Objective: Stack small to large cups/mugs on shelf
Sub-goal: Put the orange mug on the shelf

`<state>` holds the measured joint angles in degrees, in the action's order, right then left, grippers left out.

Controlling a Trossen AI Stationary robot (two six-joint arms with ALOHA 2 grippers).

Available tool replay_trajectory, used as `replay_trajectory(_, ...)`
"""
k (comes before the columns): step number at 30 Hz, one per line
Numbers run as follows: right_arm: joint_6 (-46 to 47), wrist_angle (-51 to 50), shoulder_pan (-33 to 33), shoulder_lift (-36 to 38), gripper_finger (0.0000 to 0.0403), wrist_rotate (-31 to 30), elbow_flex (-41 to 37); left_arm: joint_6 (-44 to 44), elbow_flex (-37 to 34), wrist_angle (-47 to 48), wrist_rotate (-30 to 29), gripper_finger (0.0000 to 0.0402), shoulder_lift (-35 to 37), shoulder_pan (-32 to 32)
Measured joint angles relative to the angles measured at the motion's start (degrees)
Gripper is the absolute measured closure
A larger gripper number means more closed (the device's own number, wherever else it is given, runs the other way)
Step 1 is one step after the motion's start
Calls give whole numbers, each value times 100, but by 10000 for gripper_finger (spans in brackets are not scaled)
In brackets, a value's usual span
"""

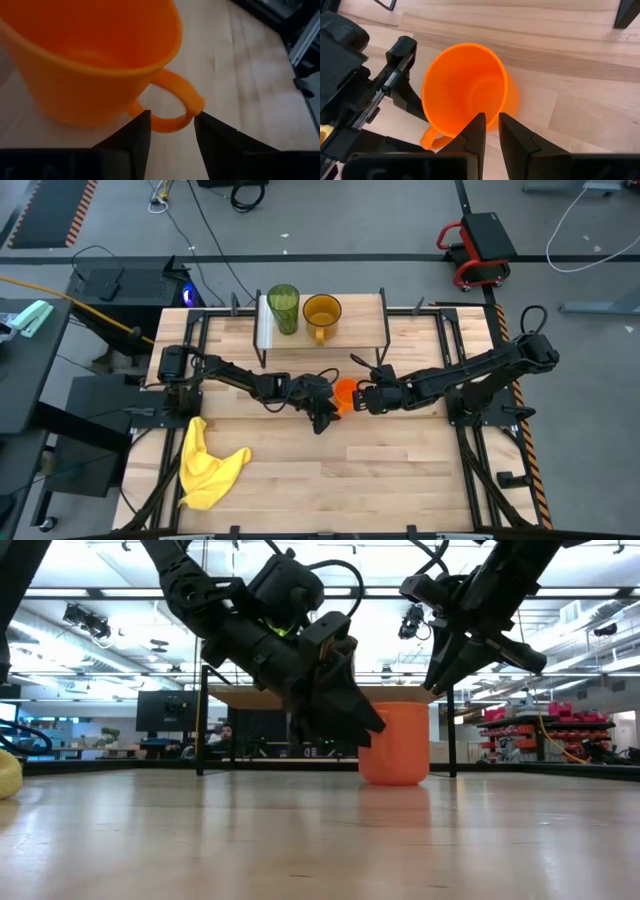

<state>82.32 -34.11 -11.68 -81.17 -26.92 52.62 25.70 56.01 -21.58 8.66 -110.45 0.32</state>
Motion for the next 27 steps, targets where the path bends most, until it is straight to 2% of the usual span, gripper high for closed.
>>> replay_trajectory(17,-45,3,-1,0,342,-2,0,100,0,-254,26,261,-24,-94)
replay_trajectory(27,-45,4,-1,0,342,-2,0,220,0,-289,18,300,-24,-116)
